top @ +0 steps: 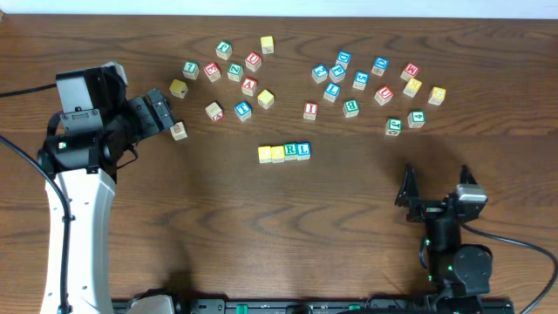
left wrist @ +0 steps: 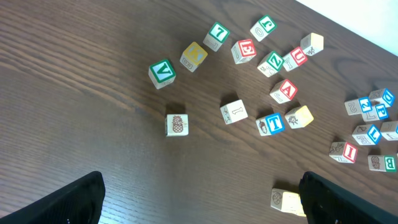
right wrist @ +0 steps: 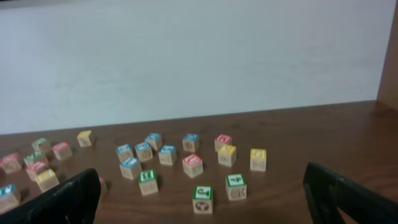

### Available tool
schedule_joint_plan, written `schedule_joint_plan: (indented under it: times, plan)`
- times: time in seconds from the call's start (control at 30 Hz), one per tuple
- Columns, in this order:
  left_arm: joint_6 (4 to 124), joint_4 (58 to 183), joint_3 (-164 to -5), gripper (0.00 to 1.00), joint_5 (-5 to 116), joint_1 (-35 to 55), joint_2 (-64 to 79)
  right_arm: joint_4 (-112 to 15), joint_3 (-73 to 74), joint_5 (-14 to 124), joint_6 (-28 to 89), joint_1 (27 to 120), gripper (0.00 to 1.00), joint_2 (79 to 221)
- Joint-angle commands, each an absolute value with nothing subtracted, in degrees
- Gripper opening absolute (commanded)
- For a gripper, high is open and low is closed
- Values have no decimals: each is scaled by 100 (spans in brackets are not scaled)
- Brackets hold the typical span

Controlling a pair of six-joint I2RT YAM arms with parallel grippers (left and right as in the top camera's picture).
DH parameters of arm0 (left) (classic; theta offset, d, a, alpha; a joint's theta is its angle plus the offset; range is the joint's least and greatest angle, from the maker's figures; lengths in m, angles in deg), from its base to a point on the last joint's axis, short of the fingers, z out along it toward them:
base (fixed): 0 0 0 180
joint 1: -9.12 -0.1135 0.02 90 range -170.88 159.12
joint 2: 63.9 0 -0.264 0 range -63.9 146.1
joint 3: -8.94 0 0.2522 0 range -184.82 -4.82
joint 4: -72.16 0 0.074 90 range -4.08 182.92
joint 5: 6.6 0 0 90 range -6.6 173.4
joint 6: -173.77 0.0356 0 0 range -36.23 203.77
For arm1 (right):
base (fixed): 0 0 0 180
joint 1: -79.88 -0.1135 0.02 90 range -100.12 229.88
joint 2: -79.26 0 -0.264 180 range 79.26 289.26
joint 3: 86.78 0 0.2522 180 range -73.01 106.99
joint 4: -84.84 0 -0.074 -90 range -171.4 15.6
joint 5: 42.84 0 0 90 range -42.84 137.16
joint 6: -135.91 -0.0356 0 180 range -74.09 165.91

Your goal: Spell out CORL

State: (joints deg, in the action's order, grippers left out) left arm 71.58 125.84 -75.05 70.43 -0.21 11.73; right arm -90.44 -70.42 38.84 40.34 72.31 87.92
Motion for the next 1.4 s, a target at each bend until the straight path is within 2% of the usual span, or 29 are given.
schedule_joint_plan:
  times: [0.0, 0.47, 1.37]
  plan:
    - [7125, 12578, -7641, 98, 7095, -51, 1132, -9105, -7272, 3980, 4067, 7283, 99, 8574]
    - [7125, 12578, -7641, 98, 7095, -51, 1132, -7746, -7270, 4214, 4085, 7261, 99, 7953]
    - [7125, 12578, -7641, 98, 7097, -51, 1132, -7750, -7270, 4280, 4085, 7261, 99, 7957]
